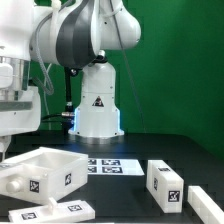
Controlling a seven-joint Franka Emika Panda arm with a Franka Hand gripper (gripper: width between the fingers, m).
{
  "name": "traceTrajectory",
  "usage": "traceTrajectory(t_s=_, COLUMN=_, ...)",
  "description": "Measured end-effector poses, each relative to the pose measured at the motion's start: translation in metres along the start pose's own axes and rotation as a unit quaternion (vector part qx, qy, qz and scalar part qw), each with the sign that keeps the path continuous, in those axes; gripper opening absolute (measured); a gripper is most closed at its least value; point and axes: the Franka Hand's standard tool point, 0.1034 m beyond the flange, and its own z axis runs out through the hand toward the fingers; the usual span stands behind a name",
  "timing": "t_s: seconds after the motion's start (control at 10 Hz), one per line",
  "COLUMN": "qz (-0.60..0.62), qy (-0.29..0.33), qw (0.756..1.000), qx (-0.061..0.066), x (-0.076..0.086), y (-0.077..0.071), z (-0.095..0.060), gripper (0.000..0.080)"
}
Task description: Assemble cabinet
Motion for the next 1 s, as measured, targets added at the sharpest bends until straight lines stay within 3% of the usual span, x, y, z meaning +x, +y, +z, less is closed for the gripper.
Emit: traceTrajectory(t_s=1.0, qz=0.004, qy=-0.001, qw=1.0, qx=0.005, x=-0.0001, y=-0.0042, z=0.0028, gripper=0.0062)
